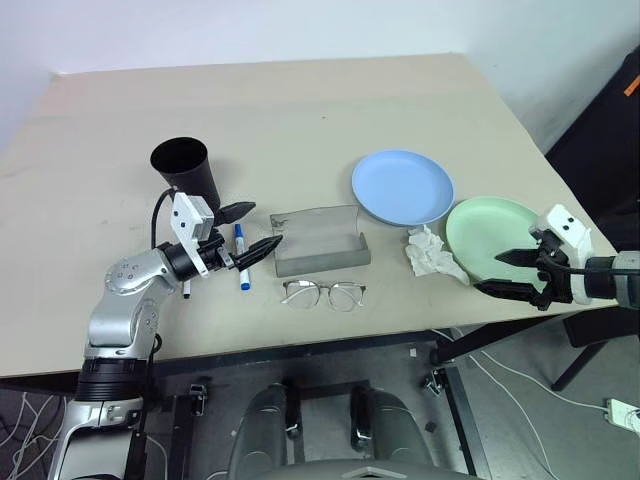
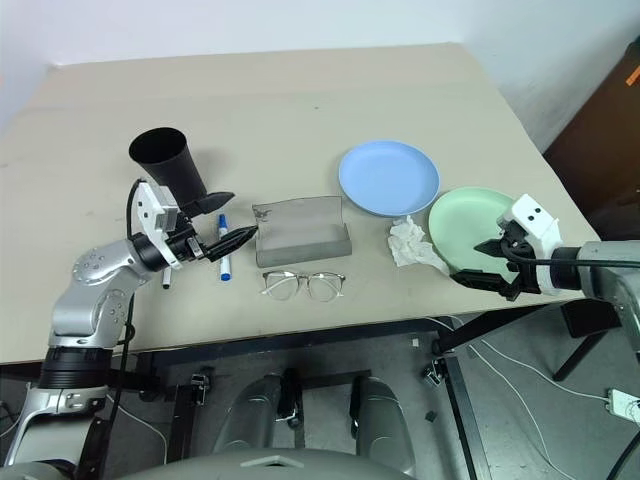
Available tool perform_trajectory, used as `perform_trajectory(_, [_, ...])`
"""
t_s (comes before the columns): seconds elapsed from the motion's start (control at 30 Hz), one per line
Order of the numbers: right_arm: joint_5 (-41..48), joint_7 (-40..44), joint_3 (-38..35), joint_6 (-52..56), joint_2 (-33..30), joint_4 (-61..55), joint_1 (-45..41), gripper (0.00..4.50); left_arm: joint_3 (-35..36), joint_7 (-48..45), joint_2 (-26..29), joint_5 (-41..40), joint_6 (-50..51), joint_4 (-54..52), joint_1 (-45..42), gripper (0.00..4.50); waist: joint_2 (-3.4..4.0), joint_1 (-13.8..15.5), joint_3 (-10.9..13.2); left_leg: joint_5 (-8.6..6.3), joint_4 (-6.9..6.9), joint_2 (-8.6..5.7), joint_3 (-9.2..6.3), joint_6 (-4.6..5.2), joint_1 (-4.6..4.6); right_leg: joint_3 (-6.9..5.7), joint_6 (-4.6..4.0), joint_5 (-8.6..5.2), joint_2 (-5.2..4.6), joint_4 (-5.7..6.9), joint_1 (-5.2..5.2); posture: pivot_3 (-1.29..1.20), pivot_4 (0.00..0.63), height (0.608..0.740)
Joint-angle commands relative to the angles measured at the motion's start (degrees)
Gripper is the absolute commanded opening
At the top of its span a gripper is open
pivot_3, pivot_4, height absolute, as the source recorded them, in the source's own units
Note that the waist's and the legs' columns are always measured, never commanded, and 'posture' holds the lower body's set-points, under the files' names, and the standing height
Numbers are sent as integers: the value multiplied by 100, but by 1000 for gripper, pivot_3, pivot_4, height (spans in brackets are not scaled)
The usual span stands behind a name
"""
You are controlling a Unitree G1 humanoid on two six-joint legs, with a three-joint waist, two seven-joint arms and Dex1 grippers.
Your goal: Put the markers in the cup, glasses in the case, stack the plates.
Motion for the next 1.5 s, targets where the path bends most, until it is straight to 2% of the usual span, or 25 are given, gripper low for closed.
perform_trajectory(0.03, [-195,77,88,-228,-48,67,-124,4300,18,-114,156,-114,158,-134,-55,4500,0,0,0,0,0,0,1,0,-1,0,0,0,0,0,0,0,150,715])
perform_trajectory(0.1, [-324,48,202,-328,-20,151,-187,3856,0,-177,216,-203,340,-242,-22,4500,0,-1,0,0,0,0,0,0,-1,0,0,0,0,0,-1,0,150,715])
perform_trajectory(0.2, [-466,48,321,-473,28,256,-274,2889,-25,-185,270,-145,365,-285,-7,4500,0,3,0,0,0,0,0,0,-2,0,0,0,0,-1,-1,0,150,715])
perform_trajectory(0.47, [-665,120,371,-822,60,380,-369,33,-78,-264,320,-22,225,-196,50,4500,0,0,0,0,6,-1,1,0,-1,-1,1,1,-3,0,1,0,150,715])
perform_trajectory(0.73, [-620,257,264,-658,-9,299,-446,33,-84,-229,260,-3,230,-144,-70,4500,-6,-3,-5,0,8,2,2,0,0,-5,6,13,-6,-1,-3,0,150,715])
perform_trajectory(1.0, [-732,320,-310,-826,-633,437,-659,33,-54,-243,270,5,193,-56,-144,4500,-2,-1,-5,0,12,1,4,0,-1,-4,6,14,-7,-1,-4,0,150,715])
perform_trajectory(1.17, [-805,281,-401,-1075,-853,587,-1359,33,-57,-285,282,29,129,37,-187,4500,-2,-8,-5,-1,10,1,3,-1,-1,-4,6,13,-6,-3,-9,0,150,715])
perform_trajectory(1.37, [-883,305,-138,-1639,-509,780,-2272,33,-68,-252,298,35,123,46,-271,4500,-1,-19,-5,-1,1,1,5,-1,-3,-1,6,13,-4,-10,-11,0,150,715])
perform_trajectory(1.5, [-997,422,457,-1970,185,928,-2934,33,-70,-220,283,17,164,-3,-272,4500,-2,-40,-5,0,2,2,6,-1,-3,-1,7,13,-4,-10,-10,0,150,715])
